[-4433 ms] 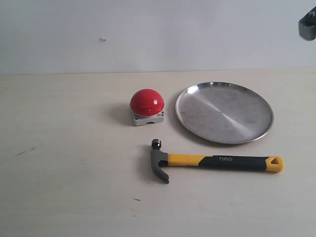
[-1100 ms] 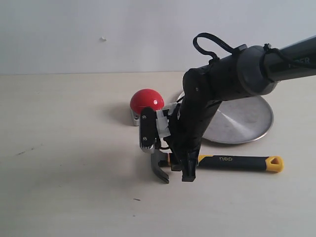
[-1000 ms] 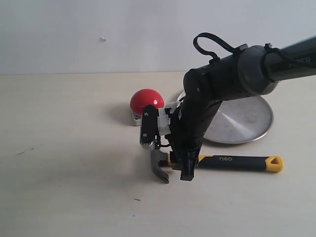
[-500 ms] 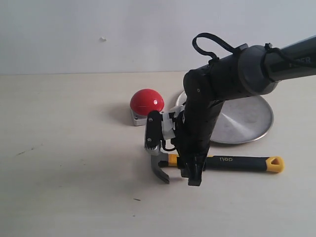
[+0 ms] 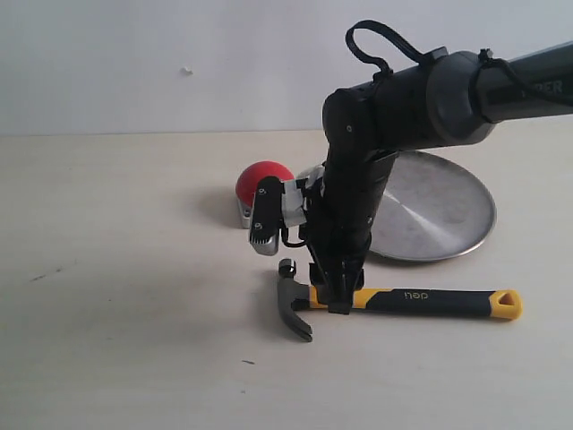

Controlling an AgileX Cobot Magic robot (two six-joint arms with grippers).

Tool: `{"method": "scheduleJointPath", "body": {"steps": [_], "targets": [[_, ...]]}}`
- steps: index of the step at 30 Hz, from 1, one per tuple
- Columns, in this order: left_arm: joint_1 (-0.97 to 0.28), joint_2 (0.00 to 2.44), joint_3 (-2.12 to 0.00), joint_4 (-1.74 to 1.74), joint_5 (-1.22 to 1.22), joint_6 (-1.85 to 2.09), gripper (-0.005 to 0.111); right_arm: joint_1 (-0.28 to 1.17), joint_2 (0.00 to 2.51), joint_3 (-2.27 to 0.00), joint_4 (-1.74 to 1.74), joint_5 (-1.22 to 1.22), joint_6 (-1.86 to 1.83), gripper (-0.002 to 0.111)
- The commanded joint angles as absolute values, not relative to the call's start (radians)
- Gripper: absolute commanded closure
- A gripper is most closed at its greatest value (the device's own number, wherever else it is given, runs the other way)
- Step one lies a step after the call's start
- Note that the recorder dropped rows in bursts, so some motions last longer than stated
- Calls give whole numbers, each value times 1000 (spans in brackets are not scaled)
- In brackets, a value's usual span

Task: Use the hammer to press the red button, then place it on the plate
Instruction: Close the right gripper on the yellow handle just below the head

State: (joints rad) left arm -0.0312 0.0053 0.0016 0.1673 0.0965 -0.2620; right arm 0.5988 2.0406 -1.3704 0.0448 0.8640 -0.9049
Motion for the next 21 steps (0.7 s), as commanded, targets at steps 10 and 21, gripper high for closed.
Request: {"method": "scheduleJointPath", "body": {"steps": [10,21], "targets": [[-30,0,0,164,84,-261,107,593,2066,-1377,75,816,-887,54],[-30,0,0,164,84,-261,107,593,2078,-1377,77,788,-825,54]]}}
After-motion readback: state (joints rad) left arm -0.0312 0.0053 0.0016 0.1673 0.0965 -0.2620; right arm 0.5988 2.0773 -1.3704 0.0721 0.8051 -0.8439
